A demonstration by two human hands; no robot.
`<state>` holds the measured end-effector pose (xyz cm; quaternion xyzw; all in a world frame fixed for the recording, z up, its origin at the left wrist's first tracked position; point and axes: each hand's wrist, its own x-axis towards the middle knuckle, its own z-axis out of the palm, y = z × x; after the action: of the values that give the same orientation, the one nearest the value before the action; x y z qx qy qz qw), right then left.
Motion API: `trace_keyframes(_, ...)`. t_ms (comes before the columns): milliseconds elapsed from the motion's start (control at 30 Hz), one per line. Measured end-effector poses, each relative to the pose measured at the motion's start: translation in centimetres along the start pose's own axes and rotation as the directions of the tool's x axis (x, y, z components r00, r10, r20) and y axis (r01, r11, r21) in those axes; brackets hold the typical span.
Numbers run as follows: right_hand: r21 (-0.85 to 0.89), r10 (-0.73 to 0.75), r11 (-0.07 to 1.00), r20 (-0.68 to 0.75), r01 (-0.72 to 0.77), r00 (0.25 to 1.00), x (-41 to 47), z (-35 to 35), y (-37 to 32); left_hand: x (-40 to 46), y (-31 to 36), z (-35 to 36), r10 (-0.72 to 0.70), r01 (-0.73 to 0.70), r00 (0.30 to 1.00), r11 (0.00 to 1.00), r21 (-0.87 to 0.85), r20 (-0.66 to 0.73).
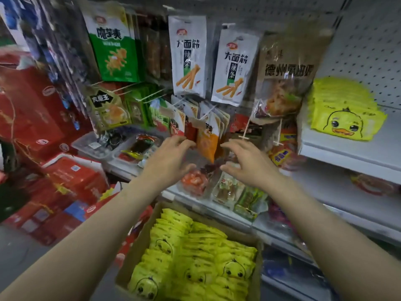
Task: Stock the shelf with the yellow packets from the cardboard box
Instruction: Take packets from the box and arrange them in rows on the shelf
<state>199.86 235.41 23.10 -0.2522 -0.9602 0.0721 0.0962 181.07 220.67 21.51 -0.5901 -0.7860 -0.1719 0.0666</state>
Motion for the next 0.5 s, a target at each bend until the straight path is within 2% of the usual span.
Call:
trace_keyframes(133,0.033,0.095,0.994,0.158,-0.102,0.983,3.9,6.4,-0.7,0.9,-5.8,5.0,-0.015,0.020,0.993,0.999,-0.041,0.116)
trace_keyframes(267,0.060,0.143,0.984,0.293,-0.168,0.945,5.0,14.1,-0.7,-0.6,-9.3,11.5,-0.070,0.106,0.955,0.988,-0.109,0.289)
trace_keyframes(367,0.091,0.159,0.971,0.443,-0.221,0.882,4.3,20.1,-0.8,-3.2,-11.2,16.9,-0.108,0.204,0.899,0.961,-0.186,0.424)
trace_keyframes(500,0.101,0.167,0.955,0.595,-0.280,0.786,2.2,27.3,-1.0,-7.5,-12.7,23.1,-0.136,0.310,0.794,0.929,-0.202,0.593)
